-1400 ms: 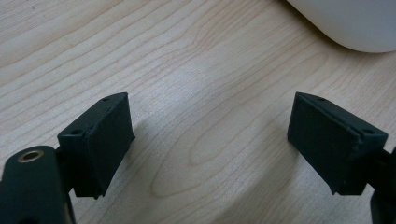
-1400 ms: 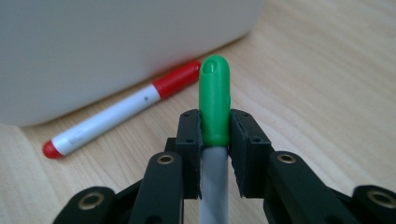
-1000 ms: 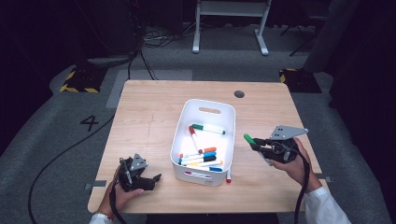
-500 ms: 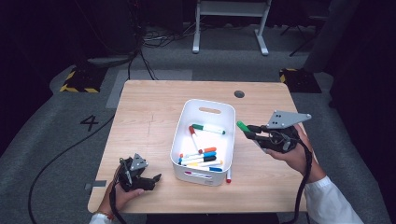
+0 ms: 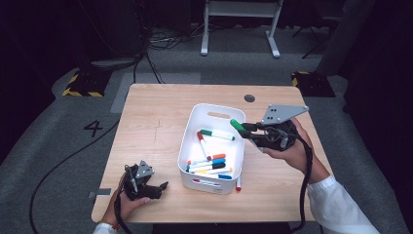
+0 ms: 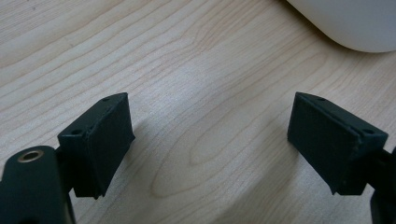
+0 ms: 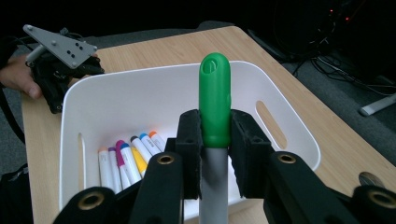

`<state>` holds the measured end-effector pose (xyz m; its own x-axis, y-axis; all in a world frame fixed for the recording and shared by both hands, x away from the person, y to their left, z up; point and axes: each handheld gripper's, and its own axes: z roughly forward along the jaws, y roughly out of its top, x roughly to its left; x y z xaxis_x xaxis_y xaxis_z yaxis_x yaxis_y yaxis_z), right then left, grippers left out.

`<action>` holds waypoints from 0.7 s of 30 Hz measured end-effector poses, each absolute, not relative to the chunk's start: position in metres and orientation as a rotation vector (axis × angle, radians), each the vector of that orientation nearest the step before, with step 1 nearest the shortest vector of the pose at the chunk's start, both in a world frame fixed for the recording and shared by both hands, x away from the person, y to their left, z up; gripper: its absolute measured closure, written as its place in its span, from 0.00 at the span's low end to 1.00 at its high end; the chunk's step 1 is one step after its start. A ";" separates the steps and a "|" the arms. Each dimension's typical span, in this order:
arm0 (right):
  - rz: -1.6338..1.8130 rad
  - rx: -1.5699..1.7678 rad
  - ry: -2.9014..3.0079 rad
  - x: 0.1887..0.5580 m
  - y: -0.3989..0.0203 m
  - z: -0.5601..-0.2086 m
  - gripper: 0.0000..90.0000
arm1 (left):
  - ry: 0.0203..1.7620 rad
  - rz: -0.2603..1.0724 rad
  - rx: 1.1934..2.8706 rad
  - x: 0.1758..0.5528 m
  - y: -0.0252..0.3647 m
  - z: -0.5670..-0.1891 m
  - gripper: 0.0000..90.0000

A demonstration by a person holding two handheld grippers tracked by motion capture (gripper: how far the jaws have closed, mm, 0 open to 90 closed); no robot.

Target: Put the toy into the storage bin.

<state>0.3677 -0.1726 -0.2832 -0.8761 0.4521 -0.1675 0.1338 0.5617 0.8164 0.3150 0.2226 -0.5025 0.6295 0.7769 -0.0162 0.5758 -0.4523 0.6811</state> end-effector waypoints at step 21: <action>1.142 0.398 2.619 0.380 -0.101 -0.307 0.83 | 1.050 0.397 2.189 0.315 0.222 -0.503 0.16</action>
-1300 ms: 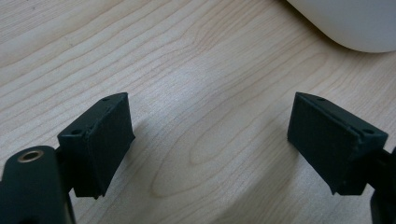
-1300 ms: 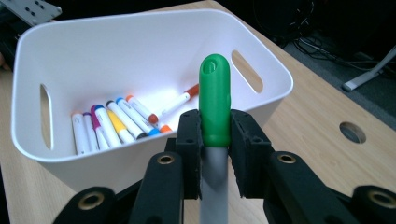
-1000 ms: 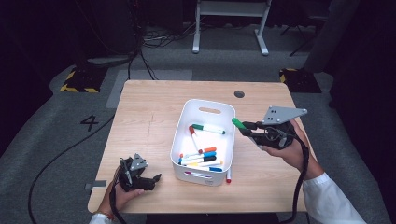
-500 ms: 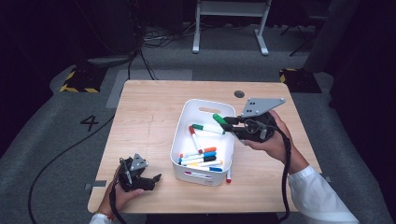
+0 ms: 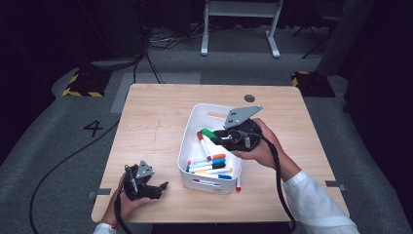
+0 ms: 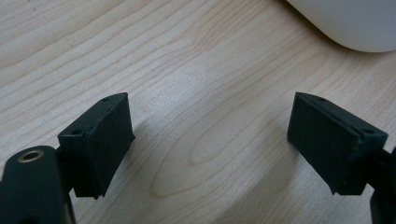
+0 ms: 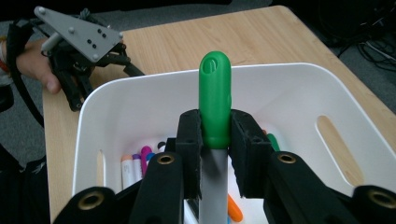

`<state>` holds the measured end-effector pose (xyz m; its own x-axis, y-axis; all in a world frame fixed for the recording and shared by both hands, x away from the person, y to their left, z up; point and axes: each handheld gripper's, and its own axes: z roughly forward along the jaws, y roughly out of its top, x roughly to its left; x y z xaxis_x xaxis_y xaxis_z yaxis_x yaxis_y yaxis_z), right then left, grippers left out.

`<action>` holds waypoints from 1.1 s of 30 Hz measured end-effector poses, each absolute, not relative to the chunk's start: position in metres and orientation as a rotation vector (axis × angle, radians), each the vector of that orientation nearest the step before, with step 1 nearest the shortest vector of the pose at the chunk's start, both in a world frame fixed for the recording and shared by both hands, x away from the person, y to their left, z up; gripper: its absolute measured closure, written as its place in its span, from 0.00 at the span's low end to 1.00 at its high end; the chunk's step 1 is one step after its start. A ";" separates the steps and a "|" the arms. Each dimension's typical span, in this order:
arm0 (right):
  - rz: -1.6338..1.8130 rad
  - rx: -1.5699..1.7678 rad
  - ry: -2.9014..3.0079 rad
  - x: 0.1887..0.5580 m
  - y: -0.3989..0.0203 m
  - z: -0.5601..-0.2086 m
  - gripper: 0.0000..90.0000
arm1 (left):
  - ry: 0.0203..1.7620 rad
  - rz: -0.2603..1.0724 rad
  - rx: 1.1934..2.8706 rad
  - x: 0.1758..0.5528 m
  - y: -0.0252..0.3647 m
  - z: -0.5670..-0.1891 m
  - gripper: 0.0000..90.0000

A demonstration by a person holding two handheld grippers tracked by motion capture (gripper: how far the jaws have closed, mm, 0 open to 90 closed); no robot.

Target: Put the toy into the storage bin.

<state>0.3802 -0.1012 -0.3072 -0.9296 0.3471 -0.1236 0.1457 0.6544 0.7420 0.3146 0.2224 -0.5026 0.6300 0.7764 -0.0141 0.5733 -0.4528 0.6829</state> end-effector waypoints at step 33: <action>0.832 0.255 2.912 0.367 -0.059 -0.364 0.76 | 1.048 0.382 2.188 0.314 0.223 -0.503 0.16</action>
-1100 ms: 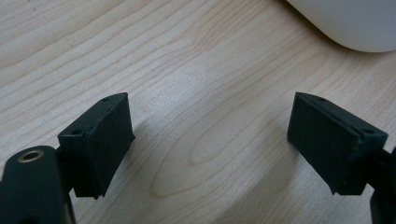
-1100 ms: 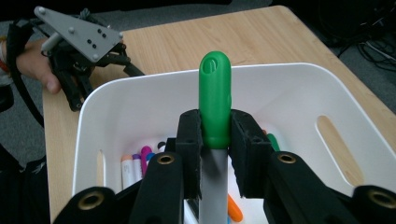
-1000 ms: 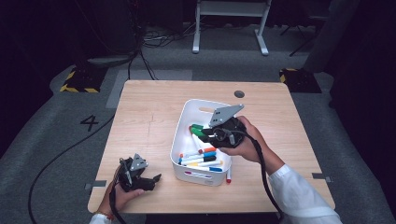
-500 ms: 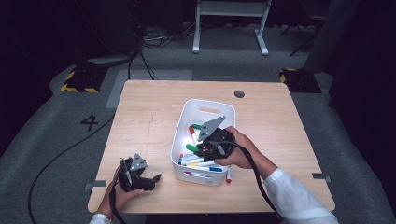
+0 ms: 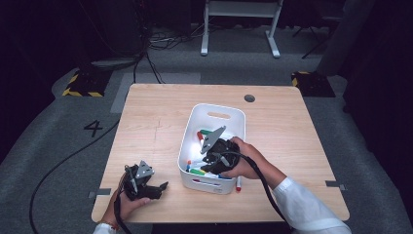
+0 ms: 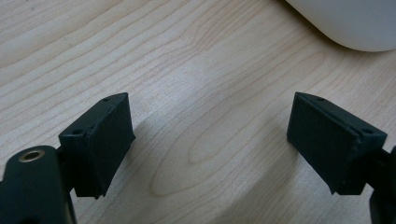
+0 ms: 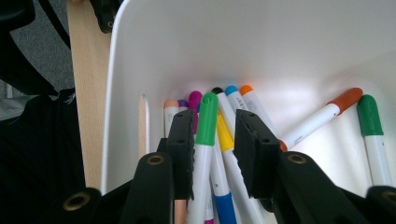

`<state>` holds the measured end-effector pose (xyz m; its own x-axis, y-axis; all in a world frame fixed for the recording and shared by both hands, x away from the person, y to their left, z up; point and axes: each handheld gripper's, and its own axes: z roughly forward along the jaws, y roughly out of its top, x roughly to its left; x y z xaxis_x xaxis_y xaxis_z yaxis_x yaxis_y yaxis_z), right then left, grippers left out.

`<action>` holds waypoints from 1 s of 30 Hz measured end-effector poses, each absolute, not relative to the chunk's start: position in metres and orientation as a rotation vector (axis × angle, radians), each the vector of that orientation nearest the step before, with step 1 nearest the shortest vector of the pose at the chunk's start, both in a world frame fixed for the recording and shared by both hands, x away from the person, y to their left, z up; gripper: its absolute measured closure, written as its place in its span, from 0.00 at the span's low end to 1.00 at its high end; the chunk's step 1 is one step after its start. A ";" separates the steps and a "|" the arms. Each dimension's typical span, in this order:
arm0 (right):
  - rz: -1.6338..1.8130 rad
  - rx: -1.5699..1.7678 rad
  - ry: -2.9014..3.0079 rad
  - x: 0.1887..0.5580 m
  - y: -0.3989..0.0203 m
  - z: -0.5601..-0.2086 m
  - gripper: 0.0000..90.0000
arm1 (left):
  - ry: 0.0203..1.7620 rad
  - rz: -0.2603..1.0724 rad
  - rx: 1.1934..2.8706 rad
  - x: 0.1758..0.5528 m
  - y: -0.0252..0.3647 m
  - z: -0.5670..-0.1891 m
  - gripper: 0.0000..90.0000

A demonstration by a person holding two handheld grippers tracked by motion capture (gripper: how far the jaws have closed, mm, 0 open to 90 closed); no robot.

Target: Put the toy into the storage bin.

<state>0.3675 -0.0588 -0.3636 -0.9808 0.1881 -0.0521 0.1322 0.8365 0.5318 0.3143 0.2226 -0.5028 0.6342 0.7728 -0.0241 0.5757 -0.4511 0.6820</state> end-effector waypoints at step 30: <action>1.162 0.489 2.444 0.345 -0.169 -0.318 0.40 | 1.049 0.381 2.187 0.314 0.223 -0.503 0.16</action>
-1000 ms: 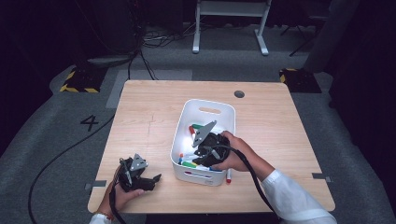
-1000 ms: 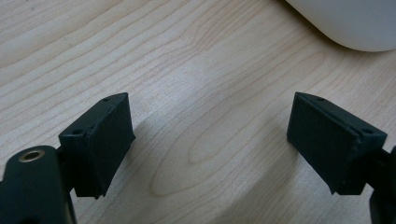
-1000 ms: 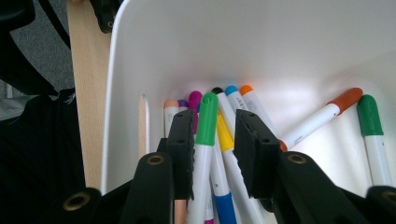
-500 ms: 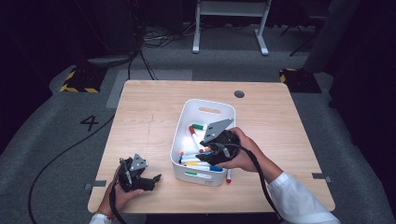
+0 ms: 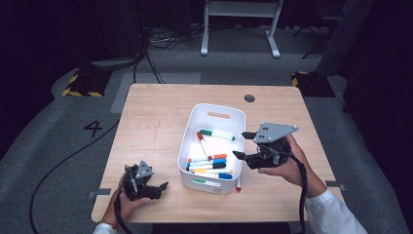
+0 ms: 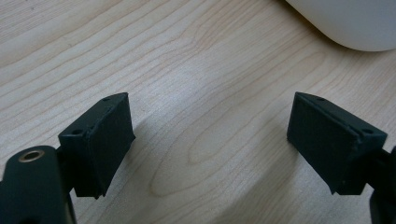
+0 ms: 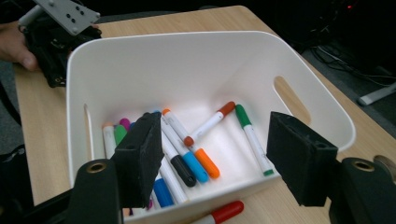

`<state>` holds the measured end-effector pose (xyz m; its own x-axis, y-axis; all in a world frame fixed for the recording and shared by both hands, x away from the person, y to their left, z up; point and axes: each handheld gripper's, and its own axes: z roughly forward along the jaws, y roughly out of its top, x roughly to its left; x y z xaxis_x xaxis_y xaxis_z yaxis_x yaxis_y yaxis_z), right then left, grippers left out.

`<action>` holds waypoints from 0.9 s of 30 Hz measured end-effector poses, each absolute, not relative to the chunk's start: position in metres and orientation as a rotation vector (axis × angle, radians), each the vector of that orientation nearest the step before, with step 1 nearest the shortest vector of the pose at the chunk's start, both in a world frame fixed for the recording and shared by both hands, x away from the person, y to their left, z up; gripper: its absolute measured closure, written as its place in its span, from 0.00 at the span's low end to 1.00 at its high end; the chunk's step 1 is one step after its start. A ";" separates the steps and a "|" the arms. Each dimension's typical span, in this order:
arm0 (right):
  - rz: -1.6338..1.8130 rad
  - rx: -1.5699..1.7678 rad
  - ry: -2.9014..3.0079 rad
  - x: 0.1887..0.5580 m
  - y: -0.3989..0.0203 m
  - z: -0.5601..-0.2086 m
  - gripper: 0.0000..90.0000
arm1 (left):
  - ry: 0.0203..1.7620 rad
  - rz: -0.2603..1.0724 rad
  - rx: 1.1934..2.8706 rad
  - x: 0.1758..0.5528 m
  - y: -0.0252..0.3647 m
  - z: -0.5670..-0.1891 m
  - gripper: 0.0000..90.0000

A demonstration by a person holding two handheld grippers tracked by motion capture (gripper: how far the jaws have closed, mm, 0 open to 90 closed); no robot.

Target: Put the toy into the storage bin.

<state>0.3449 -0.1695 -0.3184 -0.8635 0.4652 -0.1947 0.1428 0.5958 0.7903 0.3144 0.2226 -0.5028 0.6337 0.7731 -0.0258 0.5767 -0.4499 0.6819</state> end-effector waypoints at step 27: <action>1.044 0.691 2.426 0.346 -0.201 -0.435 0.36 | 1.052 0.383 2.187 0.314 0.223 -0.503 0.16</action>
<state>0.3456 -0.2006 -0.4351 -0.7935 0.5844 -0.1698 0.2782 0.5965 0.7528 0.3142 0.2226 -0.5028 0.6312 0.7752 -0.0243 0.5779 -0.4492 0.6814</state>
